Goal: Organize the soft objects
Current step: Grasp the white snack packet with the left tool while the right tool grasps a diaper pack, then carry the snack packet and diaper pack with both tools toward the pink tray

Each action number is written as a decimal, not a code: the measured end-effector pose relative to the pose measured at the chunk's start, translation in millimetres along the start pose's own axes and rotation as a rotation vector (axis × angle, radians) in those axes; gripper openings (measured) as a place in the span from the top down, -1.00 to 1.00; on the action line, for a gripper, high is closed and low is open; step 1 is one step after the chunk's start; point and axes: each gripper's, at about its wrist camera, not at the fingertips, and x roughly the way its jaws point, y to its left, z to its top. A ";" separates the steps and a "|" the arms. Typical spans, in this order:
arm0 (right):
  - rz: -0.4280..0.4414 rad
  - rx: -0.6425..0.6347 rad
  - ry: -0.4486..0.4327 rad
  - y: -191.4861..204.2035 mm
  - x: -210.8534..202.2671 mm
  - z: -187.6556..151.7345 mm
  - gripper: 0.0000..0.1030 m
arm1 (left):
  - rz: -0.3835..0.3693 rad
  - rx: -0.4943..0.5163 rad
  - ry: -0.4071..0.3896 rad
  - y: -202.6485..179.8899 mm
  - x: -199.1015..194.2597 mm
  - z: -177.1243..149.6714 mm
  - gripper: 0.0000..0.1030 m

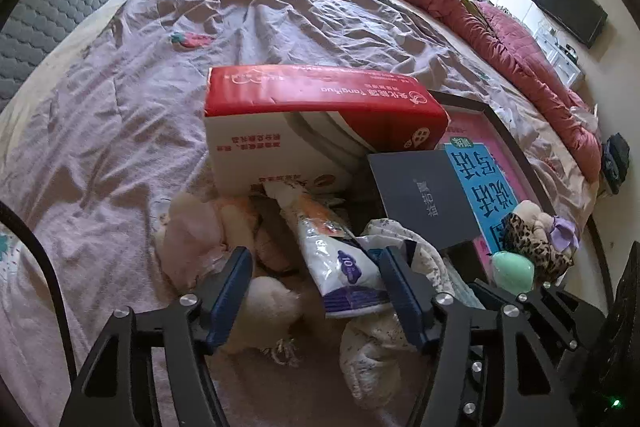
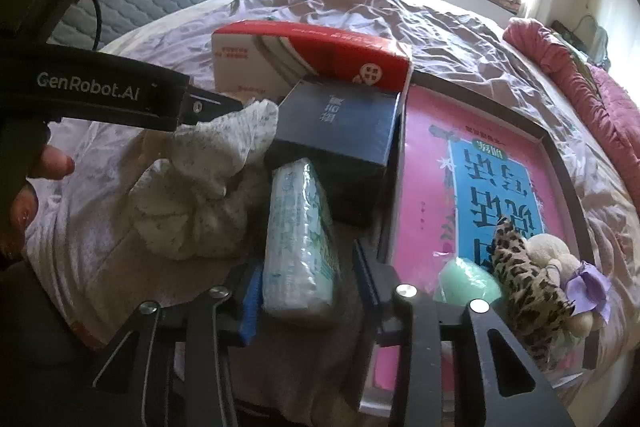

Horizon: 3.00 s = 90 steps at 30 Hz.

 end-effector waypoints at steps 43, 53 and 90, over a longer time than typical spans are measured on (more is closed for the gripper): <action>0.190 0.158 -0.126 -18.8 -42.8 6.1 0.60 | -0.113 -0.137 -0.080 21.3 -33.6 -3.1 0.71; 0.182 0.151 -0.164 -18.7 -58.8 9.7 0.60 | -0.090 -0.124 -0.183 13.7 -74.8 0.9 0.71; 0.057 0.421 -0.299 -133.3 -129.5 -14.5 0.60 | -0.176 0.107 -0.198 -104.9 -95.0 -7.5 0.71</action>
